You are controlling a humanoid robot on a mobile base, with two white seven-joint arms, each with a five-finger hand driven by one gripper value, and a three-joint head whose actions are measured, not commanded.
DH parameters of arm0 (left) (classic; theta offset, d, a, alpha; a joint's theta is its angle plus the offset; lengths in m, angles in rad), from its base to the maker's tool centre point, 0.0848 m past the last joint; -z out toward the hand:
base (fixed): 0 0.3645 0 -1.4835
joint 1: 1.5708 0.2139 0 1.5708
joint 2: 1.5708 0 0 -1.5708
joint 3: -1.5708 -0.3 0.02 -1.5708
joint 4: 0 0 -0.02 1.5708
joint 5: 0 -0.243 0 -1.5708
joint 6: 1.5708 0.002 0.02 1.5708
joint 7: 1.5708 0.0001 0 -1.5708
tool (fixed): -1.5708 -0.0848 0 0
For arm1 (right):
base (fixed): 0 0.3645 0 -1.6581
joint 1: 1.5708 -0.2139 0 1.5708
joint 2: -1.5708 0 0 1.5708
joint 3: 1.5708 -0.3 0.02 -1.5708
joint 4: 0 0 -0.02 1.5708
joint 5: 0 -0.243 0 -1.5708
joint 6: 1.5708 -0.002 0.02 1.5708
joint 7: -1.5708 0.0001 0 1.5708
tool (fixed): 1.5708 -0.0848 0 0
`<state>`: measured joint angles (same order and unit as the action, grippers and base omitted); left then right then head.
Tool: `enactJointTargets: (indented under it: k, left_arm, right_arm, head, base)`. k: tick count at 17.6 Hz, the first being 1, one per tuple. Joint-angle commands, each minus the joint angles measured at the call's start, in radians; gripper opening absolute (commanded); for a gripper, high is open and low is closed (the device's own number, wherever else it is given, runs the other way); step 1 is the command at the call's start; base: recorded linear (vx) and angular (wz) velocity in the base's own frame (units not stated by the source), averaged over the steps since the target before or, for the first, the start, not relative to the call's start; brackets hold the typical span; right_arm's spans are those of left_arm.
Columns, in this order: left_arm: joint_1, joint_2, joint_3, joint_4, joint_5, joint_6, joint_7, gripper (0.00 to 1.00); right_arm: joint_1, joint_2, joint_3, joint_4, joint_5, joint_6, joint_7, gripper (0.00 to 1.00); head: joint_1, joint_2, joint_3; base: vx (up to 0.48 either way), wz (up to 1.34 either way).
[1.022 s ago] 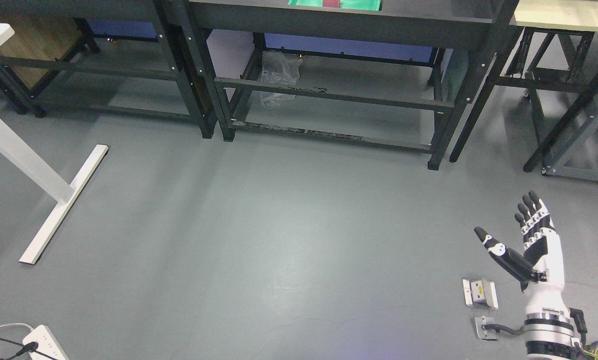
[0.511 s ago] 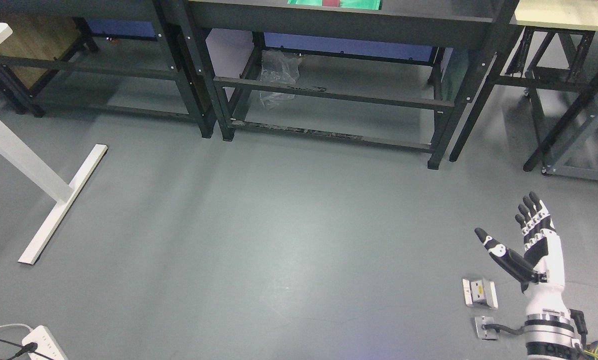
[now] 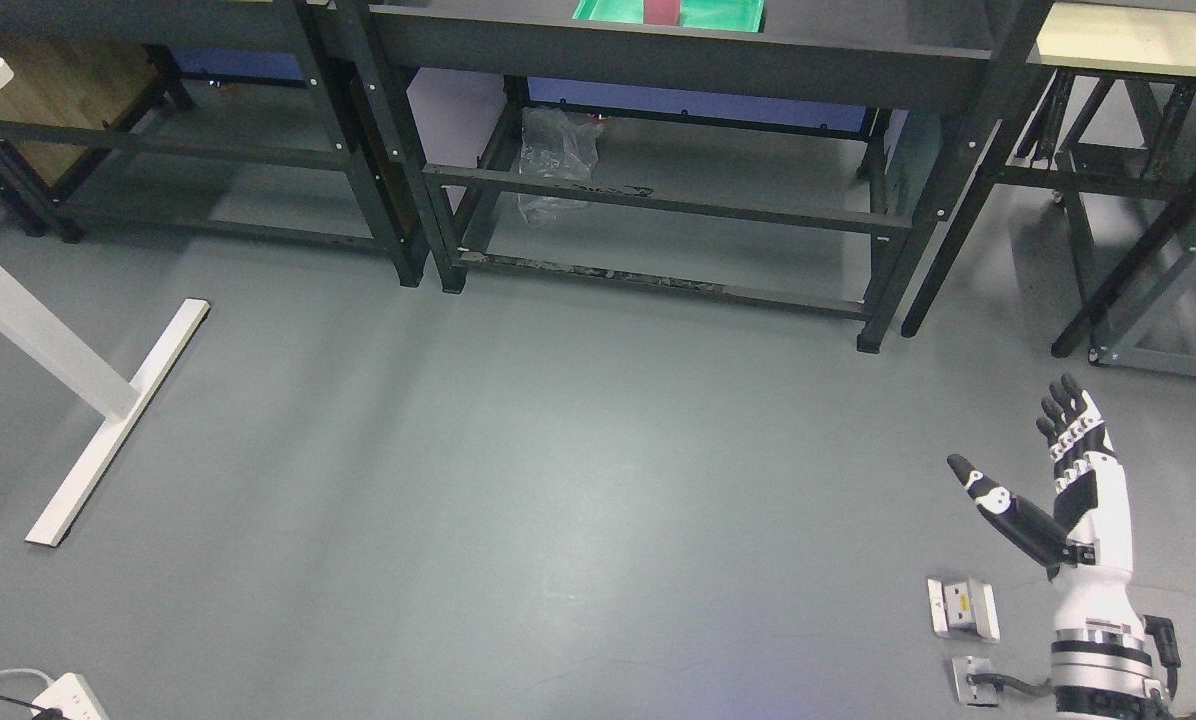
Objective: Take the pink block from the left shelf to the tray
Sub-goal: 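Drive toward the green tray and reach the right hand over it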
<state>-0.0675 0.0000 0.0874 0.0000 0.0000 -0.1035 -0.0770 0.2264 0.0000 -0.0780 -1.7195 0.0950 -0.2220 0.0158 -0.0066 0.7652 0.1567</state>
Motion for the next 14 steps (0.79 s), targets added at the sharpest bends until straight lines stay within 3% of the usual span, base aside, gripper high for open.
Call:
enactJointTargets:
  k: [1,5,9,14]
  left_arm:
    - [0.0,0.017,0.0,-0.017,0.008,0.001,0.0,1.0]
    - [0.0,0.017,0.0,-0.017,0.008,0.001,0.0,1.0]
    - [0.0,0.017,0.0,-0.017,0.008,0.001,0.0,1.0]
    - [0.0,0.017,0.0,-0.017,0.008,0.001,0.0,1.0]
  right_arm:
    - [-0.001,-0.017,-0.006,-0.003,0.47,-0.016,-0.091,0.99]
    - [-0.002,-0.044,0.0,-0.005,0.785,-0.02,-0.149,0.99]
    - [-0.002,-0.054,0.023,-0.005,0.802,-0.098,-0.149,0.99]
    - [-0.018,-0.048,0.049,-0.005,0.804,-0.111,-0.149,0.99]
  head:
    - [0.0,0.0,0.0]
    - [0.0,0.0,0.0]
    - [0.0,0.0,0.0]
    - [0.0,0.0,0.0]
  base:
    - [0.143,-0.04]
    - [0.135,-0.01]
    - [0.096,0.15]
    - [0.068,0.37]
